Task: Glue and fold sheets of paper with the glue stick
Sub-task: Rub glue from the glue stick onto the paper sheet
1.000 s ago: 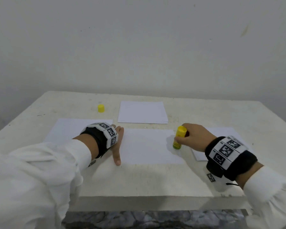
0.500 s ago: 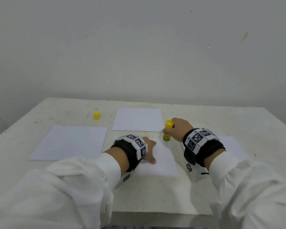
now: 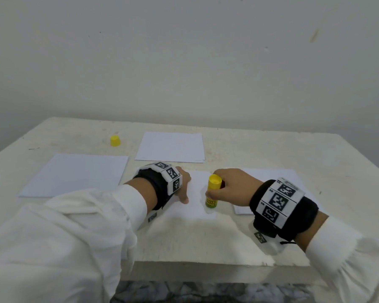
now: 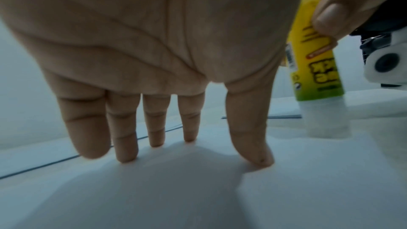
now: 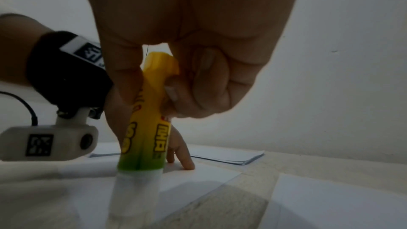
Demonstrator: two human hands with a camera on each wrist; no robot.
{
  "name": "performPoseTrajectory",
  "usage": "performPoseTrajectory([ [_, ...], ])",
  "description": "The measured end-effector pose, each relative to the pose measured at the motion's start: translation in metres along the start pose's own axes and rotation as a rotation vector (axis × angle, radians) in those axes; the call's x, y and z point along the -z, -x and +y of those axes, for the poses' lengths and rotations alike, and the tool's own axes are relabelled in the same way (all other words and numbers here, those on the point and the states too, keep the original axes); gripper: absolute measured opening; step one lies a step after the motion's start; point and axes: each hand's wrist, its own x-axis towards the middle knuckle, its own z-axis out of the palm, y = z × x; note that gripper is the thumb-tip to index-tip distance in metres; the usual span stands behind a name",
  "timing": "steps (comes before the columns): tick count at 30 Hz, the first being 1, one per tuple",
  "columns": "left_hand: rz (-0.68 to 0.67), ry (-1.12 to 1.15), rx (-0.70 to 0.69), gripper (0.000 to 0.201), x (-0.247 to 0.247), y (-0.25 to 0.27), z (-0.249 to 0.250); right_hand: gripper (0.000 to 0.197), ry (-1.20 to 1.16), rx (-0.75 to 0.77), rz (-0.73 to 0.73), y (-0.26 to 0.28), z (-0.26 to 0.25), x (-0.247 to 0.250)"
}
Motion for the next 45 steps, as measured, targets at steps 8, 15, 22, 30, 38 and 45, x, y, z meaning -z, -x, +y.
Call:
performPoseTrajectory([
  [8, 0.017, 0.104, 0.061, 0.088, -0.005, 0.004, -0.003, 0.016, -0.564, -0.174, 0.022, -0.019, 0.022, 0.029],
  [15, 0.043, 0.158, 0.037, 0.074, -0.007, 0.006, -0.005, 0.017, -0.646, -0.272, 0.236, -0.084, 0.031, 0.025],
  [22, 0.009, 0.156, 0.03, 0.076, -0.005, 0.005, -0.009, 0.025, -0.264, -0.404, 0.293, -0.12, 0.041, 0.024],
  [30, 0.04, 0.137, 0.013, 0.079, -0.01, 0.006, -0.012, 0.019, -0.095, -0.484, 0.224, -0.129, 0.047, 0.026],
  [38, 0.031, 0.188, -0.002, 0.081, -0.01, 0.017, -0.012, 0.035, -0.062, -0.571, 0.206, -0.123, 0.04, 0.022],
  [45, 0.065, 0.361, -0.065, 0.082, -0.012, 0.033, -0.032, 0.007, 0.071, -0.417, 0.055, -0.077, -0.002, 0.023],
])
